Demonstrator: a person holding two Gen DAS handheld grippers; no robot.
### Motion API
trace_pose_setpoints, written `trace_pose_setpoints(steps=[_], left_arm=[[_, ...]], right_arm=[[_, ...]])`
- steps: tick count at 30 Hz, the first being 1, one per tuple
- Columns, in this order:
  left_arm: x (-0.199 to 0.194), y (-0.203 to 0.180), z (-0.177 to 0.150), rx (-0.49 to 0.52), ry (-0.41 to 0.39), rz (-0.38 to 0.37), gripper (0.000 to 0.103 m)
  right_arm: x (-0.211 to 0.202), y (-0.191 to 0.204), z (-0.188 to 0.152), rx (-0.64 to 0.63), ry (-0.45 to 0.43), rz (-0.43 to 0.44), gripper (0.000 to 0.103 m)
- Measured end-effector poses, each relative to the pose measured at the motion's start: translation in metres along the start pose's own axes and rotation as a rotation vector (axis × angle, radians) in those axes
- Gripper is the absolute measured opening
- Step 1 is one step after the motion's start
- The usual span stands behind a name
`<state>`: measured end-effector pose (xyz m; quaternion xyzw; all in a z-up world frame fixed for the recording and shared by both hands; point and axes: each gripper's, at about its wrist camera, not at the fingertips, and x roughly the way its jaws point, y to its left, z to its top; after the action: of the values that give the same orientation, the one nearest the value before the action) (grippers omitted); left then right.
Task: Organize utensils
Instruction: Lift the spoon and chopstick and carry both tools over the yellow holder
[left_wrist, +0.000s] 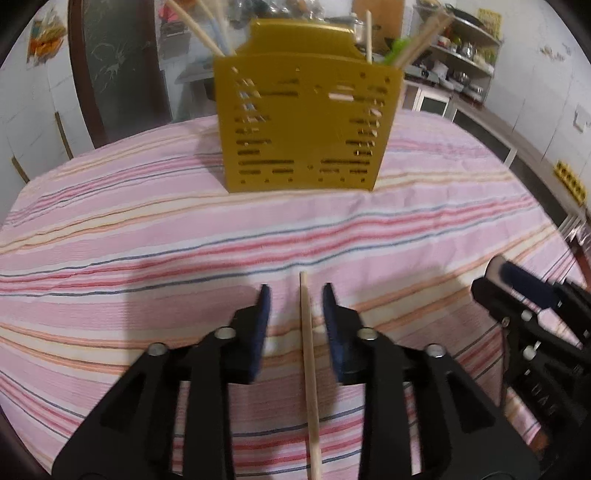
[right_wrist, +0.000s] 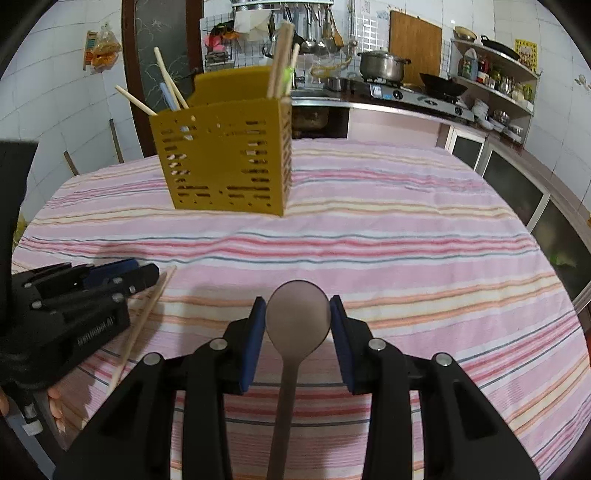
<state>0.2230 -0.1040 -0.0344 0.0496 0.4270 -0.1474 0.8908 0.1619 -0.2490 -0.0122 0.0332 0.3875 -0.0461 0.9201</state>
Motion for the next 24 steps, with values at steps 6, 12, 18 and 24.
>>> trace_pose_setpoints(steps=[6, 12, 18, 24], left_arm=[[0.013, -0.007, -0.015, 0.042, 0.023, 0.019, 0.031], [0.022, -0.013, -0.008, 0.076, 0.041, 0.027, 0.020], [0.025, -0.005, 0.002, 0.043, 0.057, -0.001, 0.004], [0.010, 0.009, 0.005, -0.030, -0.001, -0.039, 0.004]], right_arm=[[0.005, -0.003, -0.002, 0.016, 0.002, 0.015, 0.035], [0.010, -0.007, -0.003, 0.032, 0.010, 0.026, 0.035], [0.008, -0.013, -0.002, 0.052, 0.008, 0.030, 0.035], [0.001, -0.006, 0.003, 0.041, -0.023, 0.029, 0.035]])
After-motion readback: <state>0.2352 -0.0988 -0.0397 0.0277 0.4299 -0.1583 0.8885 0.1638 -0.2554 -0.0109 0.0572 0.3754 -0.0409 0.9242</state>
